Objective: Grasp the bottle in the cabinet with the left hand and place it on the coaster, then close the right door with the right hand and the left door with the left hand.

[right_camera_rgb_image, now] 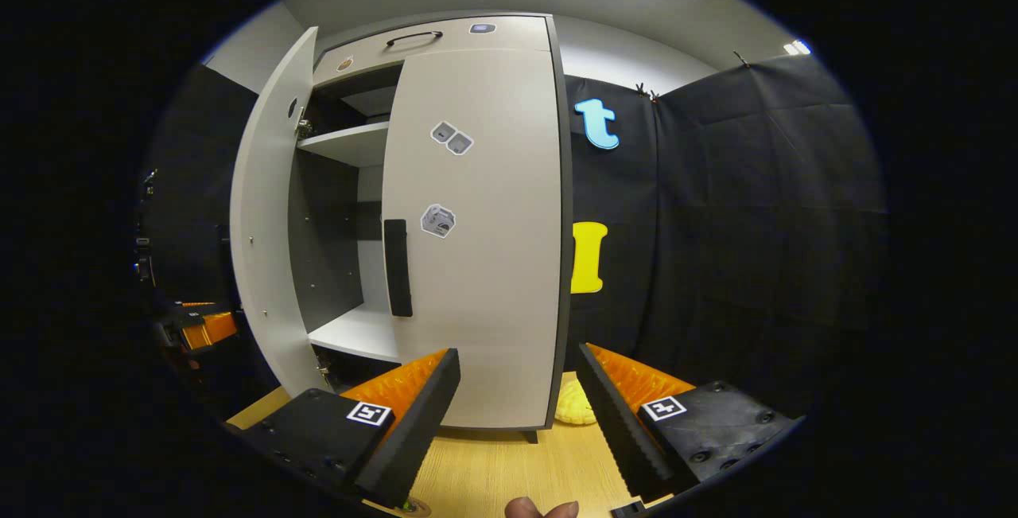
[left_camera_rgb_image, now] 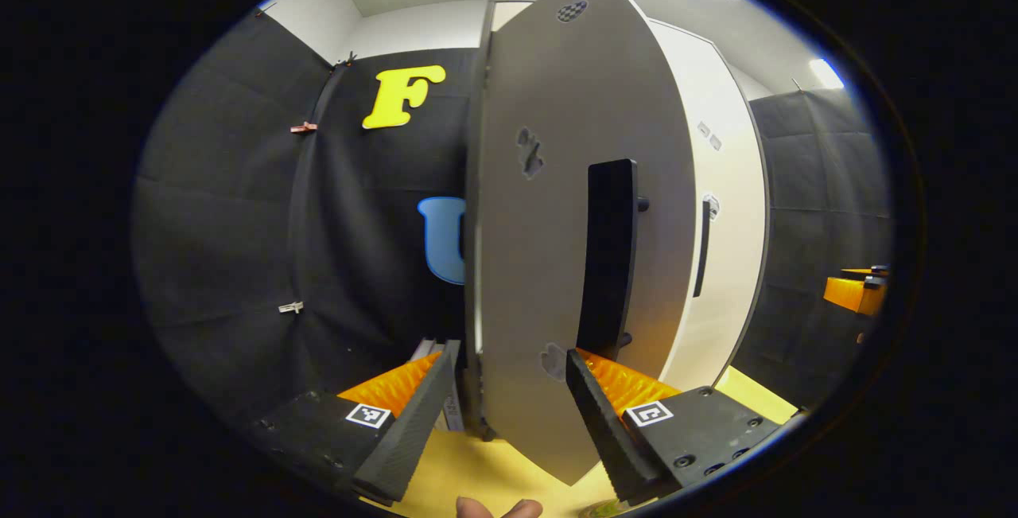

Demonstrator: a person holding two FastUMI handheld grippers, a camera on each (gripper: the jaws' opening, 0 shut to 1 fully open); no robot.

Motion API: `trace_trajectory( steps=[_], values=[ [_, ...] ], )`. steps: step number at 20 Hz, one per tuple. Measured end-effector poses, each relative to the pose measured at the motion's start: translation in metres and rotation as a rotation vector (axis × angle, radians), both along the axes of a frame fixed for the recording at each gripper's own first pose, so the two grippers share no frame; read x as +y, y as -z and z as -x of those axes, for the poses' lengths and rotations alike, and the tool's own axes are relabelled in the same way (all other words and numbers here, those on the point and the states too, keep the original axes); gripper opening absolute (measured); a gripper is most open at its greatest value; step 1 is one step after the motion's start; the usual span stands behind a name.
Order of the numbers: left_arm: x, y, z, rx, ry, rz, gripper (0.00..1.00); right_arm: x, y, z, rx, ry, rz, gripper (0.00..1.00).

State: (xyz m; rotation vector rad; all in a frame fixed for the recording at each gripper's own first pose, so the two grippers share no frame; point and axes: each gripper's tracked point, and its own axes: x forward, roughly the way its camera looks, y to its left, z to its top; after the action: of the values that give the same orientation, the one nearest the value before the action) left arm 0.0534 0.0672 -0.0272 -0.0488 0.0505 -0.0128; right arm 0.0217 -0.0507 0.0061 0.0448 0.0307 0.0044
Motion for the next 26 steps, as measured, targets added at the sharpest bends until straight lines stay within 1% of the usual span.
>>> trace_trajectory(
  steps=[2, 6, 8, 12, 21, 26],
  values=[
    [-0.021, -0.004, -0.013, 0.005, 0.014, -0.004, 0.92, -0.006, 0.001, 0.000, 0.005, -0.002, -0.016, 0.98],
    [-0.046, -0.010, -0.032, 0.003, -0.003, -0.046, 0.93, -0.022, 0.005, -0.001, 0.017, 0.010, -0.019, 0.98],
    [-0.054, -0.008, -0.039, 0.005, -0.014, -0.039, 0.93, -0.028, 0.008, -0.004, 0.024, 0.011, -0.020, 0.98],
    [-0.065, -0.008, -0.054, 0.011, -0.030, -0.014, 0.92, -0.035, 0.008, -0.010, 0.029, 0.005, -0.029, 0.98],
    [-0.084, -0.010, -0.090, -0.001, -0.039, -0.049, 0.93, -0.037, 0.008, -0.021, 0.037, -0.023, -0.028, 0.98],
    [-0.084, -0.012, -0.094, -0.008, -0.046, -0.054, 0.93, -0.032, 0.008, -0.024, 0.043, -0.037, -0.035, 0.98]
  ],
)
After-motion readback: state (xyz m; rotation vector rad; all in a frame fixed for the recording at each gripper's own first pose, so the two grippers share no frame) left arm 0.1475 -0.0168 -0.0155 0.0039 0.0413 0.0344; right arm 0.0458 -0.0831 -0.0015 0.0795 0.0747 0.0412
